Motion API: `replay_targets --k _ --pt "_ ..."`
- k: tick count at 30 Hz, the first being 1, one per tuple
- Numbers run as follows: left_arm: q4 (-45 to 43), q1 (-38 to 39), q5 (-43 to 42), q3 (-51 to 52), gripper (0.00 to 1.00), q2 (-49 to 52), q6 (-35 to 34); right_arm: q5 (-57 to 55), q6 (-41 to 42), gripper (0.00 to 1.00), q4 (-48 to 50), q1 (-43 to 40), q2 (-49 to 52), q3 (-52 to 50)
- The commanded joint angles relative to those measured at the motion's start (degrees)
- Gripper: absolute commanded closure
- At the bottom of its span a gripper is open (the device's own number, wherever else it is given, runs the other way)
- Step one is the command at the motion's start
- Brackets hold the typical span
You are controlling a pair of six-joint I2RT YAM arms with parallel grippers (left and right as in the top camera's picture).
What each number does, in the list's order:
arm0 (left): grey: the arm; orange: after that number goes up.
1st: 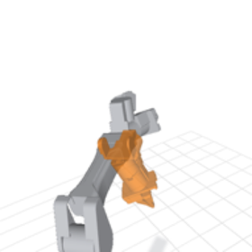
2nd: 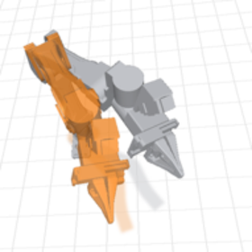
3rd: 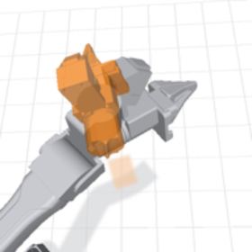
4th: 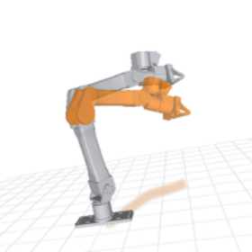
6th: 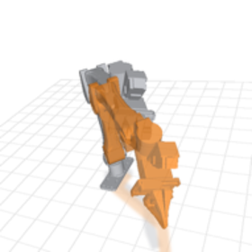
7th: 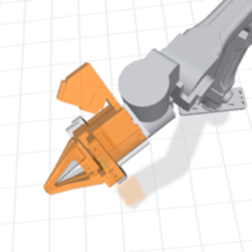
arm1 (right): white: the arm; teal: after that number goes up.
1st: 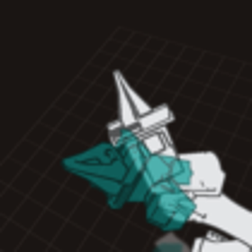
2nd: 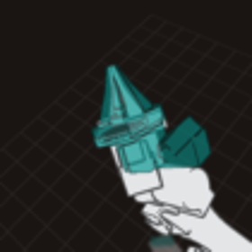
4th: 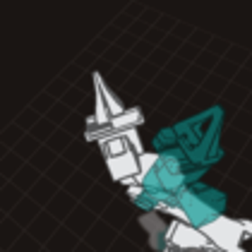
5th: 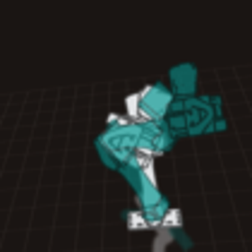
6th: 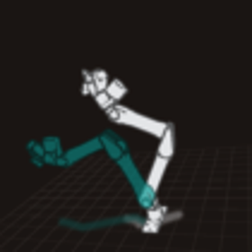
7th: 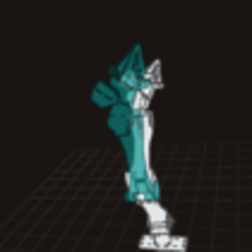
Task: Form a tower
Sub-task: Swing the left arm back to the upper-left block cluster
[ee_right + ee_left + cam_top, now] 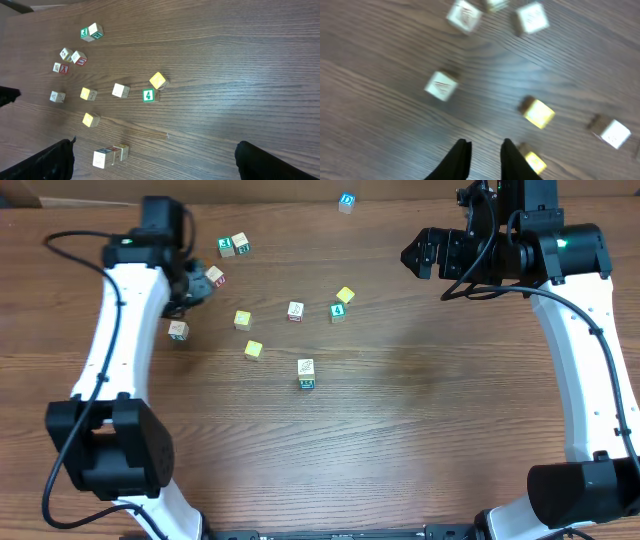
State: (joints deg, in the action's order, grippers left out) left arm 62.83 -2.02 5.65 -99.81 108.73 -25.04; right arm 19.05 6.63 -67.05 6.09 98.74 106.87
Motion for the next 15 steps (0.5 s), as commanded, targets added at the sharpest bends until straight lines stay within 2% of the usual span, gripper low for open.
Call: replay_targets --k 1,3,4,6,7,8,15 --pt "-0.09 -2.95 -3.34 -1.07 0.84 -1.31 1.86 -0.37 0.0 0.0 0.13 0.37 -0.57 0.7" --pt "-0.07 -4.35 -3.85 -1.07 0.81 -1.27 2.36 -0.37 0.0 0.0 0.13 0.37 -0.57 0.7" --pt "0.11 -4.79 -3.85 -1.05 0.7 -1.27 2.38 -0.37 0.0 0.0 0.15 0.37 -0.57 0.7" --pt "0.85 -5.25 -3.82 -1.05 0.35 -1.27 2.36 -0.37 0.0 0.0 0.13 0.37 -0.57 0.7" --pt "1.38 -5.33 -3.82 -1.05 0.12 -1.27 2.34 -0.37 0.0 0.0 0.13 0.37 -0.57 0.7" --pt "1.77 -5.31 -3.8 -1.05 0.0 -1.27 2.36 -0.37 0.0 0.0 0.13 0.37 -0.57 0.7" --pt "1.64 -5.31 -3.8 -1.05 0.0 -1.27 2.36 -0.37 0.0 0.0 0.13 0.37 -0.57 0.7"
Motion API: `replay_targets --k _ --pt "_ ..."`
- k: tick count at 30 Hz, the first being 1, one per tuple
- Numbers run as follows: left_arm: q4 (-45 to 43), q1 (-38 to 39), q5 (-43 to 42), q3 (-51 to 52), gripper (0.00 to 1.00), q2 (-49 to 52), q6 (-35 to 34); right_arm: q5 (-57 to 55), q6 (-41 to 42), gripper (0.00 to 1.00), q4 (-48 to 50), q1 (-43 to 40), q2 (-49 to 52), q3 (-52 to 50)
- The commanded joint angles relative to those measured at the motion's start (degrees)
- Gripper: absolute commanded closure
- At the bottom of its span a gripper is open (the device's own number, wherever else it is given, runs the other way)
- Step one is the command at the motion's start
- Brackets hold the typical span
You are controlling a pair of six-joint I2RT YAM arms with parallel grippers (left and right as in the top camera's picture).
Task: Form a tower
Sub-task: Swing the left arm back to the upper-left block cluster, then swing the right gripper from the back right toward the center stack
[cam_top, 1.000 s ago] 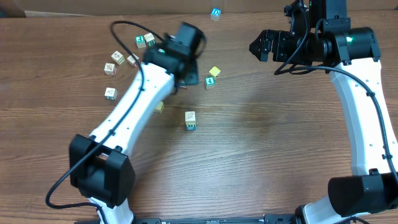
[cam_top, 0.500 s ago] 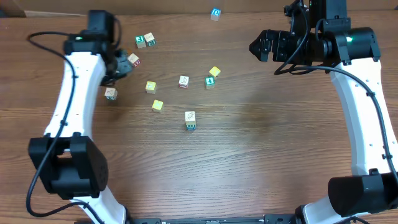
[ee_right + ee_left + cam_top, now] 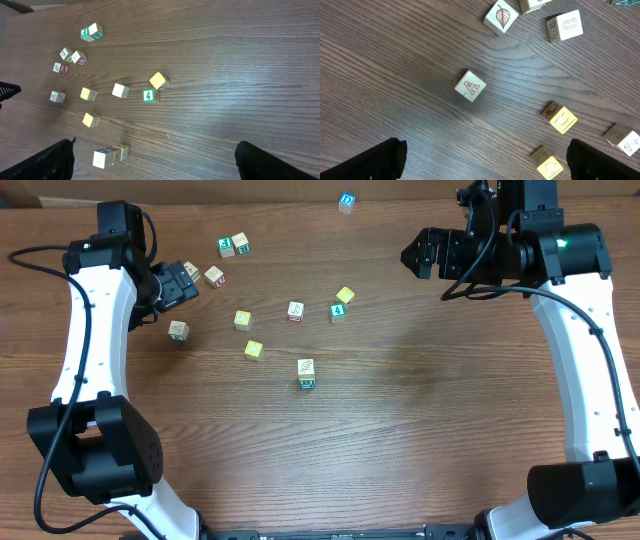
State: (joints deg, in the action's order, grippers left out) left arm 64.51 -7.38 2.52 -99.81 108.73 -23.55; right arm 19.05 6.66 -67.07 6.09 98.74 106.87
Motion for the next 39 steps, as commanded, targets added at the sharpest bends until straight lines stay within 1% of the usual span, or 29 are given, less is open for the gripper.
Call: replay_targets --k 1,8,12,15,19,20,21,22,25,26,28,30,32,35,39 --pt "-0.04 0.04 -0.68 -1.05 0.01 -1.27 0.87 -0.37 -0.02 0.0 0.17 0.37 -0.57 0.7" --pt "-0.02 0.04 -0.68 -1.05 0.0 -1.27 0.87 0.44 0.07 0.0 0.5 0.37 -0.57 0.72" --pt "-0.02 0.04 -0.68 -1.05 0.01 -1.27 0.87 2.16 3.89 0.0 2.95 0.26 -0.61 1.62" --pt "-0.04 0.04 -0.68 -1.05 0.0 -1.27 0.87 2.69 4.09 0.0 3.69 0.09 -1.05 2.03" --pt "-0.02 0.04 -0.68 -1.05 0.01 -1.27 0.87 12.79 4.09 0.0 5.03 0.0 -1.77 3.37" --pt "-0.04 0.04 -0.68 -1.05 0.01 -1.27 0.87 13.42 4.96 0.04 4.66 0.0 -1.77 4.0" --pt "-0.02 0.04 -0.68 -1.05 0.01 -1.27 0.87 13.4 6.4 0.1 4.2 0.02 -1.77 4.52" --pt "-0.02 0.04 -0.68 -1.05 0.0 -1.27 0.87 13.16 7.93 0.13 3.72 0.07 -1.77 4.94" --pt "-0.02 0.04 -0.68 -1.05 0.01 -1.27 0.87 13.07 14.91 0.28 3.3 0.26 -1.77 5.07" --pt "-0.02 0.04 -0.68 -1.05 0.0 -1.27 0.87 13.25 16.9 0.31 3.08 0.74 -1.75 5.07" --pt "-0.04 0.04 -0.68 -1.05 0.0 -1.27 0.87 12.96 17.4 0.34 2.67 2.45 -1.75 5.05" --pt "-0.04 0.04 -0.68 -1.05 0.0 -1.27 0.87 9.75 17.4 0.34 2.19 5.84 -1.75 5.05" --pt "-0.04 0.04 -0.68 -1.05 0.0 -1.27 0.87 4.2 17.53 0.34 1.57 9.79 -1.75 5.01" --pt "-0.04 0.04 -0.68 -1.05 0.0 -1.27 0.87 -5.29 20.39 0.3 0.63 15.61 -1.66 4.96" --pt "-0.02 0.04 -0.68 -1.05 0.0 -1.27 0.87 -13.9 21.88 0.29 -0.39 22.58 -0.98 4.94"
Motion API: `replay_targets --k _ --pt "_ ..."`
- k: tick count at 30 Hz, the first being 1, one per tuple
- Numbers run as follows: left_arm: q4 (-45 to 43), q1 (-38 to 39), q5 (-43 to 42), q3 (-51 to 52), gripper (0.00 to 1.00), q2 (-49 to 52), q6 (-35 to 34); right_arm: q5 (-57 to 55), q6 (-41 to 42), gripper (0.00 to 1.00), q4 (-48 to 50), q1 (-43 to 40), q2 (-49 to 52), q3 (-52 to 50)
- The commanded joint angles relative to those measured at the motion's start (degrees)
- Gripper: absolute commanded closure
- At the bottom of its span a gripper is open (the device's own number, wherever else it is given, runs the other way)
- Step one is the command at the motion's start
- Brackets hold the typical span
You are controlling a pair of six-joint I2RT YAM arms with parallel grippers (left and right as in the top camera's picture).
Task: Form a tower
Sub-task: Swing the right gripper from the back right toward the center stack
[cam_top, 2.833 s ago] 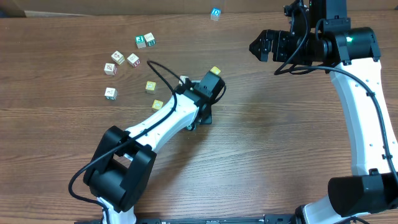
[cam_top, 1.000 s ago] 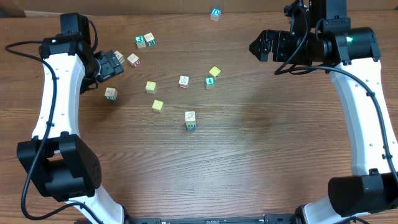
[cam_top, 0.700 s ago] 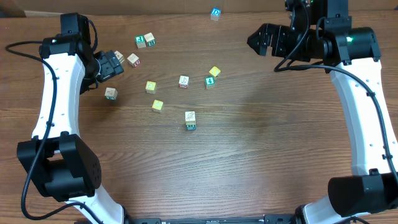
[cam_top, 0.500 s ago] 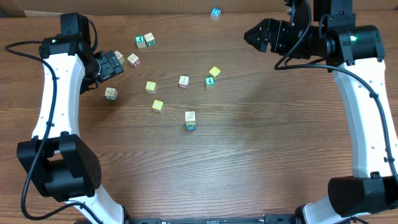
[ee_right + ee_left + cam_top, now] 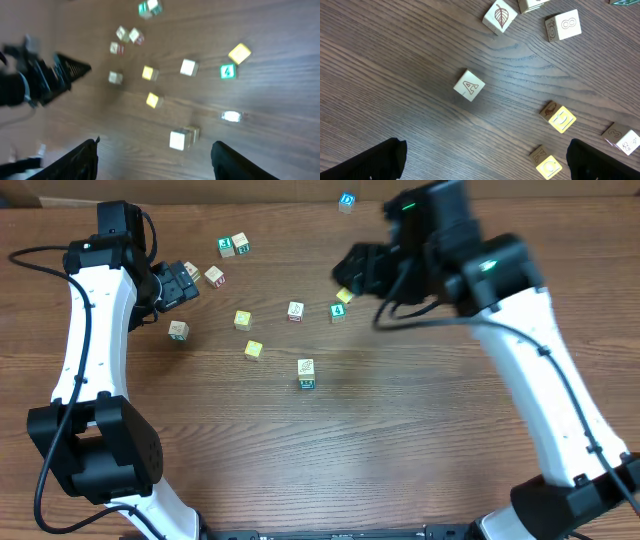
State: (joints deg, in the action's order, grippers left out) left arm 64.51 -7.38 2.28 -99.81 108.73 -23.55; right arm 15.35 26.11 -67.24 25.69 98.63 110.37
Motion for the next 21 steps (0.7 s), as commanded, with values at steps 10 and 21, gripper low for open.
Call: replay_targets --k 10,21 --pt "-0.04 0.04 -0.44 -1.05 0.01 -1.27 0.87 -19.34 2.45 0.24 -4.79 10.49 5.07 1.36" --pt "-0.04 0.04 -0.44 -1.05 0.0 -1.27 0.87 -16.76 3.08 0.26 -5.44 12.96 14.1 0.46"
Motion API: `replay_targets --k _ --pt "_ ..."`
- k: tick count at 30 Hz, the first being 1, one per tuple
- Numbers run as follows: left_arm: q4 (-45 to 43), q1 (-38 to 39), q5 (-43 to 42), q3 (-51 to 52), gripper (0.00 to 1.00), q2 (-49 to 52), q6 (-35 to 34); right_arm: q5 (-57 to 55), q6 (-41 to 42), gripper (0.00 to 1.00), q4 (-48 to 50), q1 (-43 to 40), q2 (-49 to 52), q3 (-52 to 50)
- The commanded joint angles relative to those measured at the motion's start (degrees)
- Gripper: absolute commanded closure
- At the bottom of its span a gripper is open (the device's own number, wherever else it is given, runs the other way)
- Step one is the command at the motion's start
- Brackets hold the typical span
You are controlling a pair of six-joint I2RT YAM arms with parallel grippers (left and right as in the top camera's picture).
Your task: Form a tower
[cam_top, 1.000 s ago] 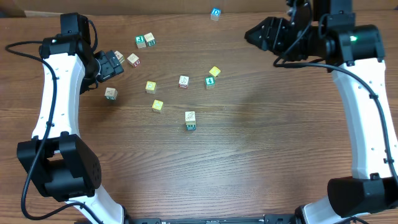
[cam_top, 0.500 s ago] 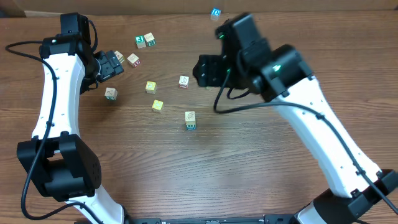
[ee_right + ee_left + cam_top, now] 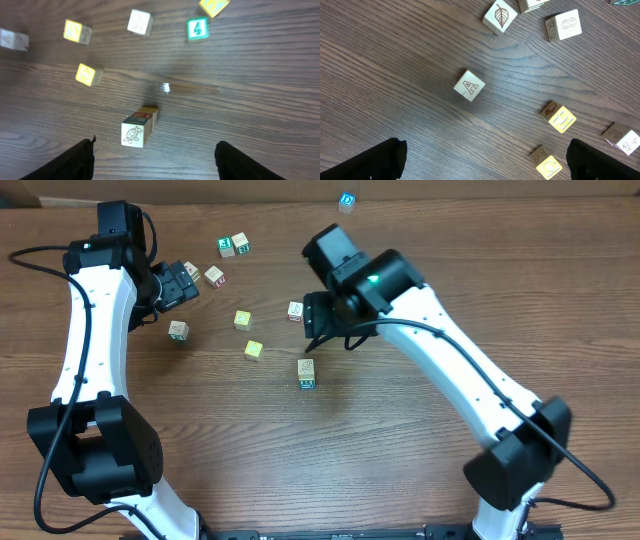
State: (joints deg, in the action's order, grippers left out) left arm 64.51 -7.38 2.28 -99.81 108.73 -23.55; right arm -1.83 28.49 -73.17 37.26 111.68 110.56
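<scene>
A short stack of blocks [image 3: 137, 131] topped by a turtle picture stands mid-table, also seen as the stack [image 3: 306, 372] from overhead. My right gripper [image 3: 156, 162] hangs open high above the table, just behind the stack, with nothing between its fingers. Loose blocks lie beyond it: a green 4 block [image 3: 198, 28], a white block [image 3: 139, 22] and two yellow blocks [image 3: 87, 74]. My left gripper [image 3: 485, 165] is open over the left part of the table, with an A block [image 3: 469, 85] and a leaf block [image 3: 500, 16] ahead of it.
A green and white pair of blocks [image 3: 233, 246] lies at the back left, and a blue block [image 3: 346, 200] near the far edge. Two more yellow blocks [image 3: 560, 118] lie right of the left gripper. The right arm [image 3: 450, 370] stretches across the table's middle.
My right gripper has moved left and toward the front, from over the yellow and green 4 blocks to just behind the stack, and is lower. The left arm and all blocks are unchanged.
At first my left gripper was low among the left blocks with its fingers close together, and the right arm was held back at the far right. Then the left gripper was open and drawn back left. The right gripper then stood over the middle blocks, now by the stack.
</scene>
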Motion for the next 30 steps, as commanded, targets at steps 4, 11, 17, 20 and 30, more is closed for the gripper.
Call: replay_targets --k 4,11,17,20,30 --pt "-0.04 0.04 -0.44 -1.05 0.0 -1.27 0.87 0.42 2.21 0.27 2.36 2.6 3.87 0.26" --pt "-0.02 0.04 -0.44 -1.05 0.0 -1.27 0.87 -1.4 3.3 0.32 2.75 5.27 8.0 0.24" --pt "-0.04 0.04 -0.44 -1.05 0.01 -1.27 0.87 -2.62 4.83 0.32 2.58 7.54 8.9 -0.55" --pt "-0.02 0.04 -0.44 -1.05 0.0 -1.27 0.87 -2.62 6.36 0.32 2.86 8.07 8.9 -1.77" --pt "-0.04 0.04 -0.44 -1.05 0.0 -1.27 0.87 -4.39 7.56 0.35 5.77 8.11 8.9 -5.64"
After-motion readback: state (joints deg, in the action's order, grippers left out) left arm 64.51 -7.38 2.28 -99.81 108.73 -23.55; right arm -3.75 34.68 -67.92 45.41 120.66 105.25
